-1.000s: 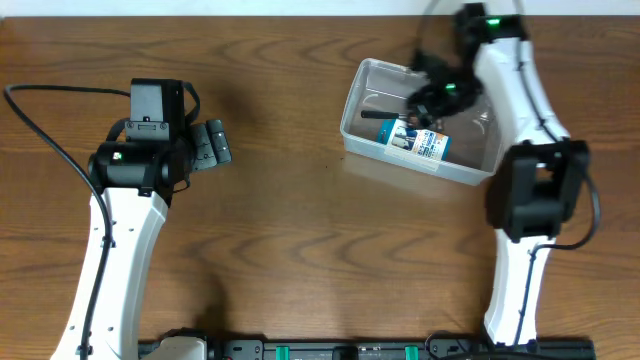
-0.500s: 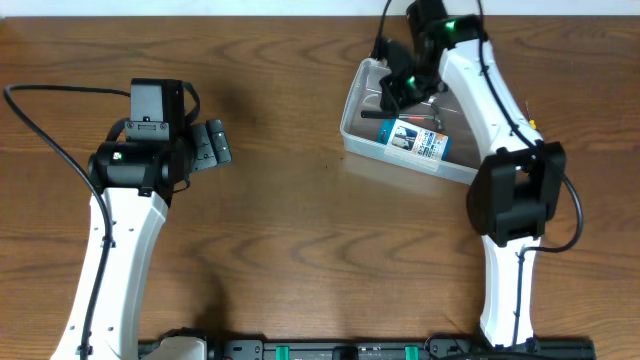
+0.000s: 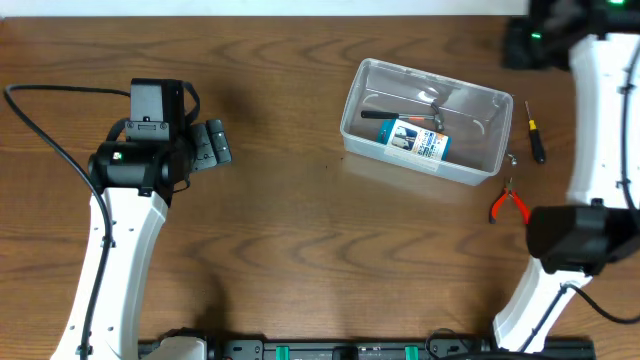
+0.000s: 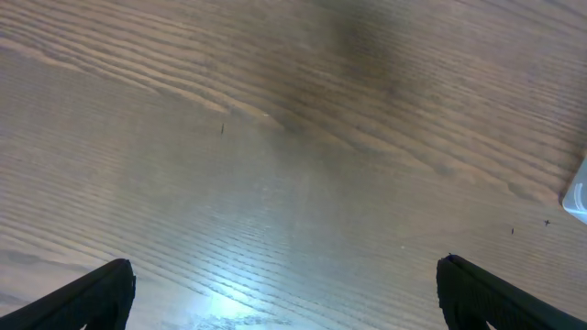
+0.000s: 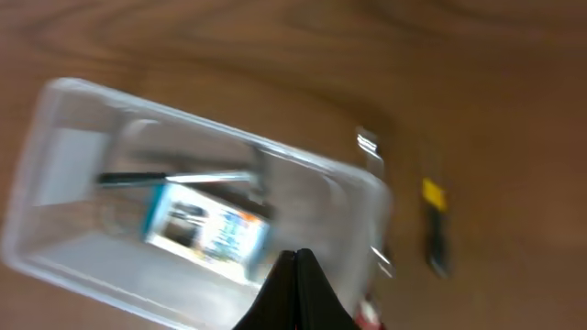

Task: Pack container

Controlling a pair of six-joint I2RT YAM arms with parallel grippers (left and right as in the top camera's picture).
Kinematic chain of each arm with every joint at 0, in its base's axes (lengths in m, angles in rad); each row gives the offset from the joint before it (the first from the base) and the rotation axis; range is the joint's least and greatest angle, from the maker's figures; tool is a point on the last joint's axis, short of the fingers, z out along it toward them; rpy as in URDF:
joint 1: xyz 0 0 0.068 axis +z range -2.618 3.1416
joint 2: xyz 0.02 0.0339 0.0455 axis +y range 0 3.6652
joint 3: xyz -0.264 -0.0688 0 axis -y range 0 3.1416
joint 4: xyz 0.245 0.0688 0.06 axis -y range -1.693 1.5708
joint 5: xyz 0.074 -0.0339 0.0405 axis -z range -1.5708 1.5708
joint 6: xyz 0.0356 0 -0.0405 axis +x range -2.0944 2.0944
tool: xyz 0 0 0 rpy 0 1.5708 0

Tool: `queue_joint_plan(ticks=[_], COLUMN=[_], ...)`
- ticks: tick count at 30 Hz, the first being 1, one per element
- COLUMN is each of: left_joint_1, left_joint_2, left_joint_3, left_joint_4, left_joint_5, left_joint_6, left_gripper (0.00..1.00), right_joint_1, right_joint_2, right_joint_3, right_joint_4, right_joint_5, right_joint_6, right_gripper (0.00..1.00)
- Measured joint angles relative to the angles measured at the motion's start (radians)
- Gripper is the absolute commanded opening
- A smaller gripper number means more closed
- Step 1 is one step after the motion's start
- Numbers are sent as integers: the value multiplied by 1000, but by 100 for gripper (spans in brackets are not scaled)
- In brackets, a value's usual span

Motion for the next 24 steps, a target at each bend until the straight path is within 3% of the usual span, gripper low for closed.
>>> queue_joint_plan(ticks=[12,24], left_joint_1=[0,0], left_joint_2=[0,0], left_joint_3=[0,0], left_joint_4=[0,0], left_joint_5=[0,0], left_joint_6=[0,0], left_gripper=[98,98], right_joint_1=[-91,-136], right_joint_2=[26,41], right_joint_3=[-122,-433], right_joint_4=[-55,150], right_joint_5=[184,196], right_joint_6=[141,193], right_gripper=[1,1])
